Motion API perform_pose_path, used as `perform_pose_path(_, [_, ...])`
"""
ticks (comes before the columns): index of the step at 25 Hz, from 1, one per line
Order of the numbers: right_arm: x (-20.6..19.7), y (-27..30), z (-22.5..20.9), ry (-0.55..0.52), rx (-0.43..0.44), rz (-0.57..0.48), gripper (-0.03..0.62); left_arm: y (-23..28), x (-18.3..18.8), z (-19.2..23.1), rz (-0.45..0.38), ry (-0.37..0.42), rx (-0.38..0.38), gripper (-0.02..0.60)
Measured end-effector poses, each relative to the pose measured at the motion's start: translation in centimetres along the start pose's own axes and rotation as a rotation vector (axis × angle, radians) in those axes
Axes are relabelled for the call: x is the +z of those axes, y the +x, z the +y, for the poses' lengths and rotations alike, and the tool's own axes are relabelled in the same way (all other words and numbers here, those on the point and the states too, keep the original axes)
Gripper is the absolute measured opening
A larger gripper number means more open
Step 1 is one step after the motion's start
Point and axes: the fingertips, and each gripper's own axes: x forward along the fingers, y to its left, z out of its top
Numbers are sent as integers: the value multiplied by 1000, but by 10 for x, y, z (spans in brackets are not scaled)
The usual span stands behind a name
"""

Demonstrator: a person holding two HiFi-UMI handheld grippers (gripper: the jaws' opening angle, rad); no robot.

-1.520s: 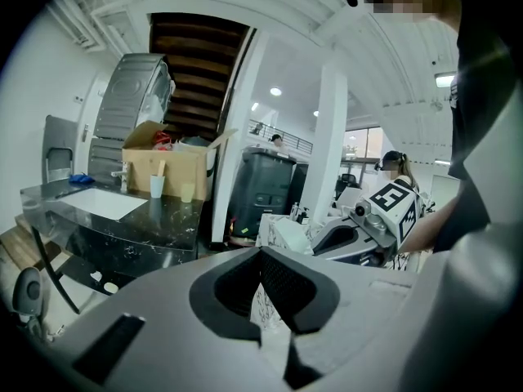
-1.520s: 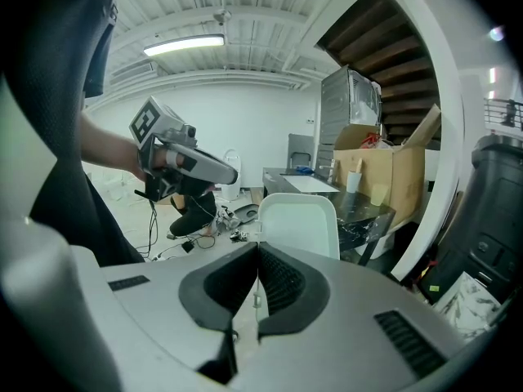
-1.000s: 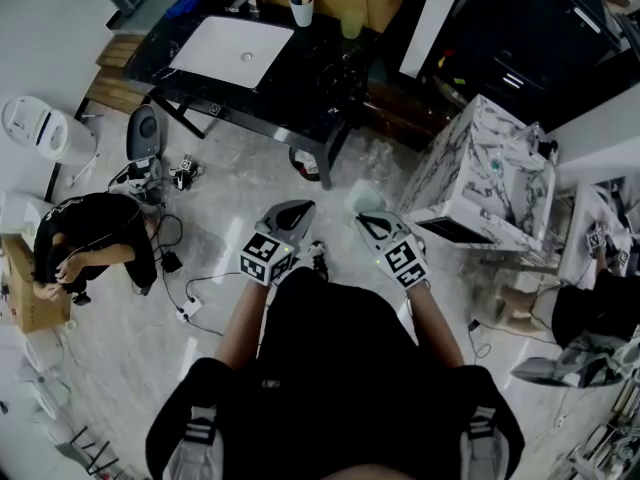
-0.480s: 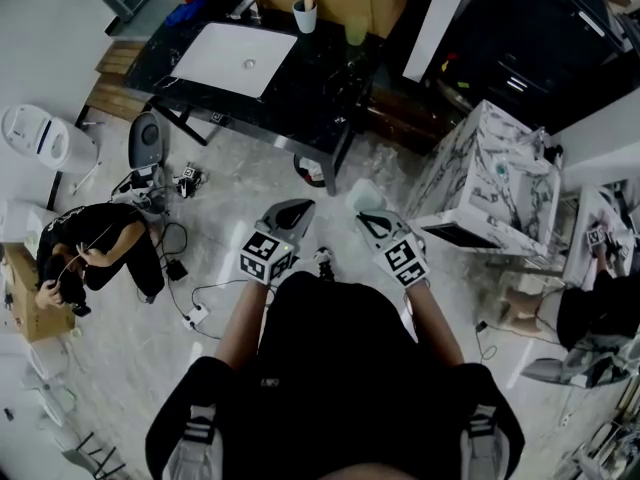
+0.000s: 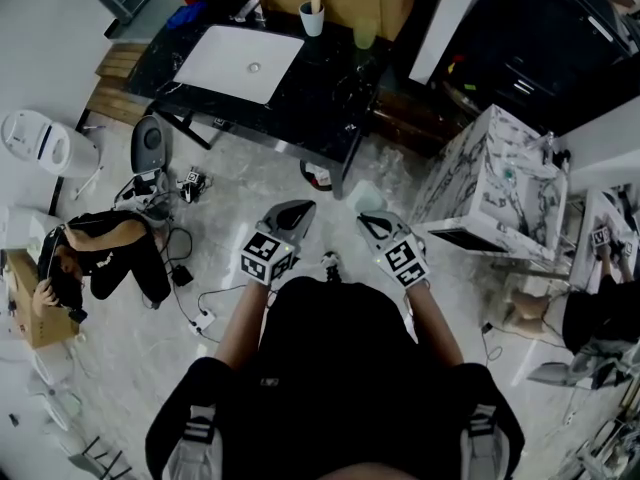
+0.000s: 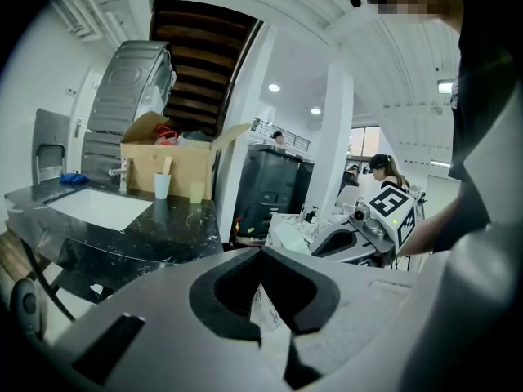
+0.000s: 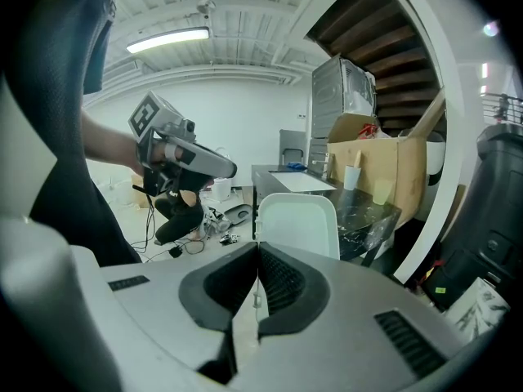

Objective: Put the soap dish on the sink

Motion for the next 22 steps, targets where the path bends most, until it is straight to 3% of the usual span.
perform_pose_path(22, [3, 38, 2, -2, 12, 47, -2, -3, -12, 37, 8, -28, -24, -2])
